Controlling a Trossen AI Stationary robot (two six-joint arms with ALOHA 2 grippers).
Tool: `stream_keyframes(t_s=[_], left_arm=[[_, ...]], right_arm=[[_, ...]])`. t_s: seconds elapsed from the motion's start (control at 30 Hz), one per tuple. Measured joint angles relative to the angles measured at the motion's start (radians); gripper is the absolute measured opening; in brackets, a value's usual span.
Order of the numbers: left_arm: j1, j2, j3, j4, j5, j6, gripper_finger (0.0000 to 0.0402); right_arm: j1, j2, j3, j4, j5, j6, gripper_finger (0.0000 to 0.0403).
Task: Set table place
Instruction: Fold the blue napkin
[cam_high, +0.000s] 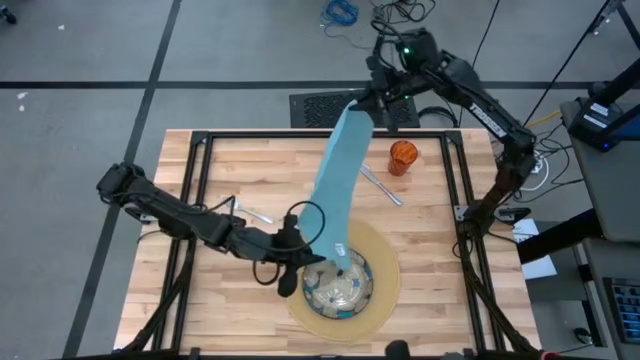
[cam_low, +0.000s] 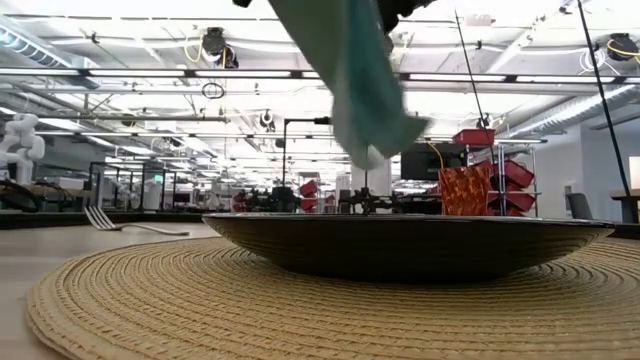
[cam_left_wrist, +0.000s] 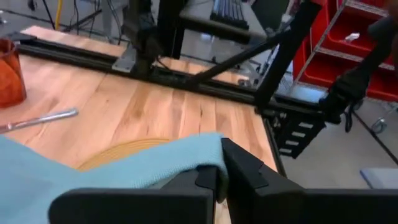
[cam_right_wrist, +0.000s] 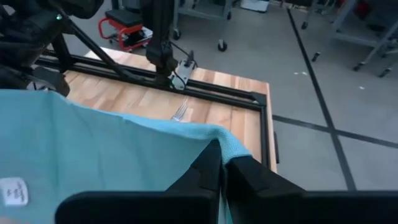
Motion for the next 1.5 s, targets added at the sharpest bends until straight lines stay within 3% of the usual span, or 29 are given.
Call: stream_keyframes(t_s=[0.2, 0.4, 0.7, 1.03, 1.37, 1.5], left_arm=[[0.018, 0.112, 0.016, -0.008, 0.095, -0.066, 0.0], [0.013, 0.204, 0.013, -0.039, 0.129, -0.18, 0.0], [-0.007, 0.176, 0.011, -0.243, -0.029, -0.255, 0.0], [-0.008, 0.176, -0.119, -0.2, -0.048, -0.419, 0.0], [-0.014, 0.176, -0.167, -0.137, -0.054, -0.448, 0.0], [-0.022, 0.176, -0.18, -0.12, -0.059, -0.452, 0.0]], right_arm=[[-0.003, 0.003, 0.002, -0.041, 0.045, 0.016, 0.0], [-0.013, 0.149, 0.0, -0.132, 0.05, -0.009, 0.0], [0.028, 0.304, 0.0, 0.014, -0.018, 0.002, 0.0], [0.034, 0.441, 0.0, 0.032, -0.045, 0.002, 0.0], [0.045, 0.48, 0.0, 0.133, -0.108, 0.017, 0.0001], [0.046, 0.48, 0.0, 0.15, -0.129, 0.009, 0.0035]])
